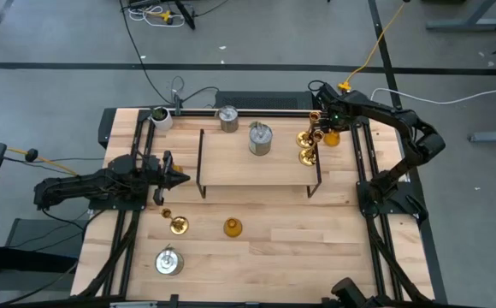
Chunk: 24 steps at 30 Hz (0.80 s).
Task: Pick & Place candle stick holders
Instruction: Put the top glass candle holder on the shelf
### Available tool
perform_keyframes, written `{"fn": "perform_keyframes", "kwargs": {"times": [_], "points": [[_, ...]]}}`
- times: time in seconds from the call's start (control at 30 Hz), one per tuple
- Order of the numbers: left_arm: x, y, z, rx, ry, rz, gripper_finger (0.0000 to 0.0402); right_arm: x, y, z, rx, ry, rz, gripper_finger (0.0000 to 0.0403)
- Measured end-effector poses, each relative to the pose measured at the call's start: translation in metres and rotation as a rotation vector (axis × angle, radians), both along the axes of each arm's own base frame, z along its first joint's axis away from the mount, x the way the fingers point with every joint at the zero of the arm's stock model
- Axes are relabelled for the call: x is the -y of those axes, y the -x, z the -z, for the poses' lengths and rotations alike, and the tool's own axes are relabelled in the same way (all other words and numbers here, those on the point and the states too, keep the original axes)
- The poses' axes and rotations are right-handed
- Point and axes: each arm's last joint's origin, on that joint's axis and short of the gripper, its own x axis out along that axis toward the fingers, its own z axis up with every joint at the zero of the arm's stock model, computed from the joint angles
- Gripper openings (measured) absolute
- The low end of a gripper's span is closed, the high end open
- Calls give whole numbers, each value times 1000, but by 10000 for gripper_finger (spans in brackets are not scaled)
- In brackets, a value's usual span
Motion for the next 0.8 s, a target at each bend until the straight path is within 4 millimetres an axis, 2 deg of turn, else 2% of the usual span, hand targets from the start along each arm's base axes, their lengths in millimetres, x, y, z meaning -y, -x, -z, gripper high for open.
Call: {"fn": "perform_keyframes", "kwargs": {"times": [0.43,0.8], "points": [[0,0,0,0,0,0,7,0,0,0,-4,0,-20,91],[0,0,0,1,0,0,7,0,0,-1,-5,-1,-22,59]]}}
